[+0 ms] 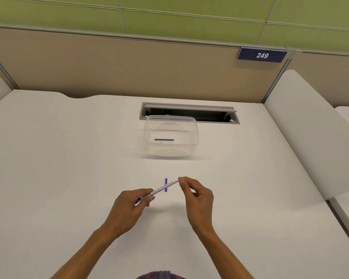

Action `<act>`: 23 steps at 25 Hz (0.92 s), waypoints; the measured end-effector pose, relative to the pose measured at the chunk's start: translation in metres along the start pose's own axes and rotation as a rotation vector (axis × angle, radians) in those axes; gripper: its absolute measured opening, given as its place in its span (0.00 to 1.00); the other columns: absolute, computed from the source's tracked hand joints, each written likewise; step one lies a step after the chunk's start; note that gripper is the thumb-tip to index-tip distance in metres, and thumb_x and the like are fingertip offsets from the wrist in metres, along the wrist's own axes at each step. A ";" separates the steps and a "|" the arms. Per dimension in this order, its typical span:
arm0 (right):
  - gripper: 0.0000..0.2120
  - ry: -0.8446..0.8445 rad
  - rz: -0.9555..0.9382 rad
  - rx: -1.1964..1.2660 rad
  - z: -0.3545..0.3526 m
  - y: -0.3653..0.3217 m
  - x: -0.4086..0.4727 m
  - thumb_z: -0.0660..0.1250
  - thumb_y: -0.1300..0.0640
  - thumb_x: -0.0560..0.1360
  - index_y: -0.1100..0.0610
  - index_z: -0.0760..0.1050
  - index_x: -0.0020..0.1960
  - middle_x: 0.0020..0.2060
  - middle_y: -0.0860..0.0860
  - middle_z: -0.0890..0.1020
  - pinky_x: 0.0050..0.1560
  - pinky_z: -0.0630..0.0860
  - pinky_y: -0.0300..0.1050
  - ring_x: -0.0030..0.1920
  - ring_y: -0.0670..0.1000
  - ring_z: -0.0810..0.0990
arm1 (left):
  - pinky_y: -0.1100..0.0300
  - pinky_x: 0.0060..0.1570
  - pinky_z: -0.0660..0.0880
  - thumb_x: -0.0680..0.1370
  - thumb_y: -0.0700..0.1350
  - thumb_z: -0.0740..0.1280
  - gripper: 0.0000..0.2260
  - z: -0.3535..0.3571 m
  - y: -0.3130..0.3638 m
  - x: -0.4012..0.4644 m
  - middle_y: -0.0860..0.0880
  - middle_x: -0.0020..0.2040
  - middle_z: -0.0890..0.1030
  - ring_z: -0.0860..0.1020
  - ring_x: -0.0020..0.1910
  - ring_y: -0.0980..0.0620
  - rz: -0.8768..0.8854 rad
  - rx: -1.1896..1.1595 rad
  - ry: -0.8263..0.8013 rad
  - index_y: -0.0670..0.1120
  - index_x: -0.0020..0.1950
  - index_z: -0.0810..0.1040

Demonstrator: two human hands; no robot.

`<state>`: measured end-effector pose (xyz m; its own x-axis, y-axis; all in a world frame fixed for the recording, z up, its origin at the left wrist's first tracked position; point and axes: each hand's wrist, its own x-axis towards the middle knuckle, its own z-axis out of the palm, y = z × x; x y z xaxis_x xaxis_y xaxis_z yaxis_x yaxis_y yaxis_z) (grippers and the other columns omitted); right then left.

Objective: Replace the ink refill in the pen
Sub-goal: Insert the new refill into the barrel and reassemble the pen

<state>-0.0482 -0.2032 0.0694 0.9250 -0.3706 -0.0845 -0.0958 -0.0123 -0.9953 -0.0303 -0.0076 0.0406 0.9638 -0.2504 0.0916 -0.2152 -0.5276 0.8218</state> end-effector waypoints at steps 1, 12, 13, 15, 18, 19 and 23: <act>0.06 -0.016 0.000 -0.015 0.001 0.001 0.001 0.69 0.53 0.77 0.46 0.84 0.45 0.44 0.40 0.86 0.43 0.74 0.34 0.48 0.41 0.82 | 0.53 0.35 0.73 0.77 0.53 0.64 0.06 -0.001 -0.001 0.000 0.55 0.34 0.79 0.75 0.32 0.53 -0.009 0.002 -0.001 0.62 0.41 0.77; 0.08 -0.109 0.073 -0.577 0.027 0.059 0.042 0.69 0.47 0.74 0.48 0.79 0.51 0.44 0.42 0.83 0.47 0.76 0.41 0.44 0.42 0.81 | 0.54 0.47 0.75 0.78 0.50 0.64 0.05 -0.003 0.010 0.002 0.60 0.45 0.85 0.81 0.52 0.61 -0.134 -0.148 0.035 0.51 0.47 0.76; 0.09 -0.119 0.071 -0.648 0.031 0.063 0.044 0.69 0.45 0.73 0.48 0.79 0.50 0.43 0.43 0.83 0.47 0.77 0.42 0.44 0.44 0.81 | 0.53 0.48 0.75 0.78 0.52 0.64 0.05 -0.004 0.010 0.002 0.61 0.45 0.85 0.81 0.52 0.61 -0.138 -0.145 0.037 0.51 0.47 0.76; 0.10 -0.123 0.044 -0.765 0.038 0.067 0.047 0.68 0.42 0.73 0.48 0.76 0.46 0.40 0.42 0.81 0.44 0.74 0.41 0.42 0.45 0.79 | 0.53 0.49 0.76 0.77 0.54 0.63 0.06 -0.004 0.010 0.001 0.61 0.46 0.85 0.81 0.52 0.61 -0.143 -0.138 0.038 0.54 0.47 0.77; 0.09 -0.130 0.027 -0.851 0.044 0.067 0.050 0.67 0.44 0.74 0.49 0.73 0.42 0.38 0.43 0.79 0.43 0.72 0.43 0.43 0.47 0.78 | 0.55 0.49 0.75 0.77 0.54 0.64 0.05 -0.005 0.008 0.000 0.60 0.46 0.84 0.81 0.53 0.61 -0.143 -0.133 0.044 0.55 0.46 0.77; 0.08 -0.134 0.031 -0.861 0.045 0.067 0.051 0.67 0.45 0.74 0.49 0.74 0.43 0.39 0.44 0.80 0.44 0.73 0.44 0.44 0.48 0.78 | 0.56 0.48 0.75 0.77 0.53 0.64 0.05 -0.005 0.008 0.000 0.60 0.46 0.84 0.81 0.53 0.61 -0.143 -0.133 0.047 0.54 0.46 0.77; 0.07 -0.140 0.042 -0.860 0.045 0.066 0.050 0.66 0.49 0.75 0.52 0.78 0.45 0.41 0.46 0.83 0.43 0.73 0.44 0.46 0.50 0.80 | 0.53 0.43 0.76 0.79 0.48 0.65 0.03 -0.006 0.008 -0.001 0.60 0.44 0.84 0.80 0.52 0.62 -0.131 -0.129 0.047 0.52 0.47 0.77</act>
<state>0.0080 -0.1807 -0.0022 0.9457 -0.2694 -0.1820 -0.3232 -0.7188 -0.6155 -0.0320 -0.0069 0.0502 0.9892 -0.1463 0.0029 -0.0682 -0.4437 0.8936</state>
